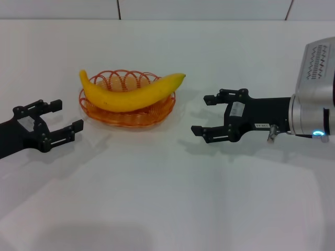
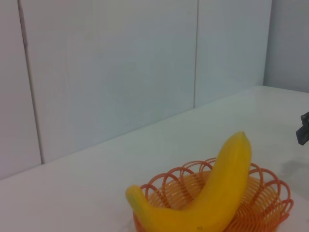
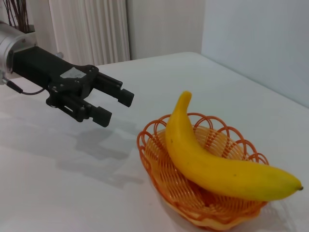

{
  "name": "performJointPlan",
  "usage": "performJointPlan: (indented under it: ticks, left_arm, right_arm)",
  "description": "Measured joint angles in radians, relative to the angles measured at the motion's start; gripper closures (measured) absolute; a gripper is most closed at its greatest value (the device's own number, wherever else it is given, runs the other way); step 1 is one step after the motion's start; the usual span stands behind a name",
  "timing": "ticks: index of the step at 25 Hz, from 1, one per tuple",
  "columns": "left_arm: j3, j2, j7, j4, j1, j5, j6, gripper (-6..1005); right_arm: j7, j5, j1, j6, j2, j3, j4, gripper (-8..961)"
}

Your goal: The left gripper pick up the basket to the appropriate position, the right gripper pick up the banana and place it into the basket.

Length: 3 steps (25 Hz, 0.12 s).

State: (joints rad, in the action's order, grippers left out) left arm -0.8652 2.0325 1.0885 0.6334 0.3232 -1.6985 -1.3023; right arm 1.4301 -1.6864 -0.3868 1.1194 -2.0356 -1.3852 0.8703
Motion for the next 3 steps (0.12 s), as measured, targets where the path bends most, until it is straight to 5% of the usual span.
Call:
performJointPlan:
  ticks: [3]
  left_arm:
    - [0.0,0.0,0.0,0.0,0.001,-0.001,0.0,229]
  right_arm:
    - [0.0,0.0,-0.002,-0.001,0.0,0.0,-0.001,88]
